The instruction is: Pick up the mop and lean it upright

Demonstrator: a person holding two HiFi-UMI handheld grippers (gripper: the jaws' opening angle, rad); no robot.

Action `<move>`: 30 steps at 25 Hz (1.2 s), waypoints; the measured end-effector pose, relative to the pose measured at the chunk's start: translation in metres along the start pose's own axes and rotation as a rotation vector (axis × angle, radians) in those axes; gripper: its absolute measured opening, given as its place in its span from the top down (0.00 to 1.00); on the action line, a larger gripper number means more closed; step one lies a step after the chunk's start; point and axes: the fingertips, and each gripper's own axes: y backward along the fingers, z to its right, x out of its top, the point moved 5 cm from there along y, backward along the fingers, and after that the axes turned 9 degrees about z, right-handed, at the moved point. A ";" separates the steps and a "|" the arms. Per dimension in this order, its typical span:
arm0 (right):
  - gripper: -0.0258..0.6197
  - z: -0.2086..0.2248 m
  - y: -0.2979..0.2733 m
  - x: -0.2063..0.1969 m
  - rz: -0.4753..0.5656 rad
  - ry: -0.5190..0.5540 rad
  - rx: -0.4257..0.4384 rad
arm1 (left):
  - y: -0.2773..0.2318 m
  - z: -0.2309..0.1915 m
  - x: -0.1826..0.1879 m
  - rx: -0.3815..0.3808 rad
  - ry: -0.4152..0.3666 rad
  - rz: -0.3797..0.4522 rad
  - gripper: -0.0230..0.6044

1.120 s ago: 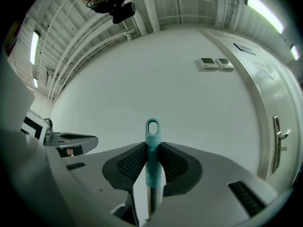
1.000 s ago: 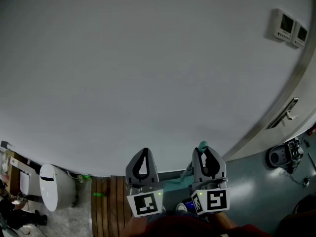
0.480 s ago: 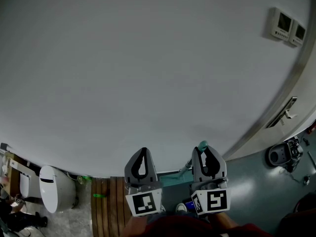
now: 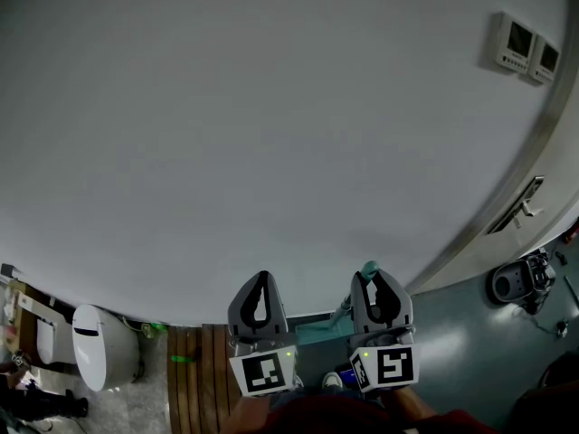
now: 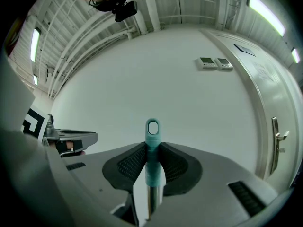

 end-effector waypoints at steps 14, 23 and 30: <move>0.80 -0.003 0.015 -0.069 -0.129 0.013 -0.012 | 0.003 0.001 0.001 -0.006 0.012 -0.005 0.94; 0.80 -0.003 0.023 -0.115 -0.233 0.021 -0.030 | 0.001 0.004 -0.003 -0.010 0.008 -0.009 0.94; 0.80 -0.012 0.024 -0.134 -0.304 0.022 -0.010 | 0.004 -0.001 -0.004 -0.005 0.006 -0.007 0.94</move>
